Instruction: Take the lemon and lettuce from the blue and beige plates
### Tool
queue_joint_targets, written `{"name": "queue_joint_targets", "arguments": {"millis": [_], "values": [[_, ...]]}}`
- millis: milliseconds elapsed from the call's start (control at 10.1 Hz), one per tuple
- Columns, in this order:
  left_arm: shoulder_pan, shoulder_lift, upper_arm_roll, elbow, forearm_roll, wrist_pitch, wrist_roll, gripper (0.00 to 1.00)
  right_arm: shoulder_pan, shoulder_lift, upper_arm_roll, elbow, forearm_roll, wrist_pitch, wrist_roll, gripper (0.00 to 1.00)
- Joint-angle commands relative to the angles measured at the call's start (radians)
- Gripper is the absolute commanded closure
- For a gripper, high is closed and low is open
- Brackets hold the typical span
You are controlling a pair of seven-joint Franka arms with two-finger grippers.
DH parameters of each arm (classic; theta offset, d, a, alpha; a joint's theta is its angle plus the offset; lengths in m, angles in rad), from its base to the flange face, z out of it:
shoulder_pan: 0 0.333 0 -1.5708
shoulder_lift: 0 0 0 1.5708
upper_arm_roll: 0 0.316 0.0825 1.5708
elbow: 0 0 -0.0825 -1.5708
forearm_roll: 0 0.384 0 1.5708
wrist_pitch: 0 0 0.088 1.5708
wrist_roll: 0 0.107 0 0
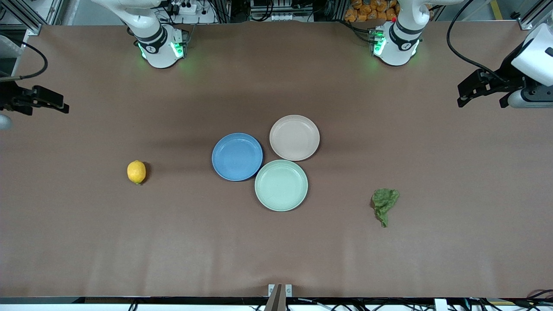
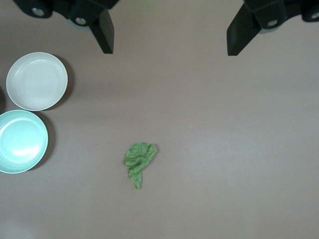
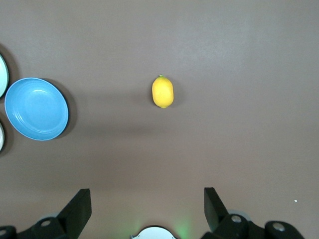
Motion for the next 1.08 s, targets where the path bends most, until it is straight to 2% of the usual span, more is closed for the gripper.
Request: {"name": "queue_joint_targets", "arguments": {"millis": [0, 493, 986], "values": [[0.004, -0.006, 0.001, 0.011, -0.021, -0.008, 0.026, 0.00, -0.021, 0.000, 0.016, 0.031, -0.008, -0.037, 0.012, 0.00], [0.004, -0.004, 0.000, 0.011, -0.020, -0.008, 0.026, 0.00, 0.019, 0.011, 0.009, 0.020, -0.011, 0.063, 0.014, 0.00], [0.003, -0.003, 0.000, 0.012, -0.020, -0.008, 0.028, 0.00, 0.030, 0.013, -0.007, 0.019, -0.013, 0.066, 0.011, 0.00]]}}
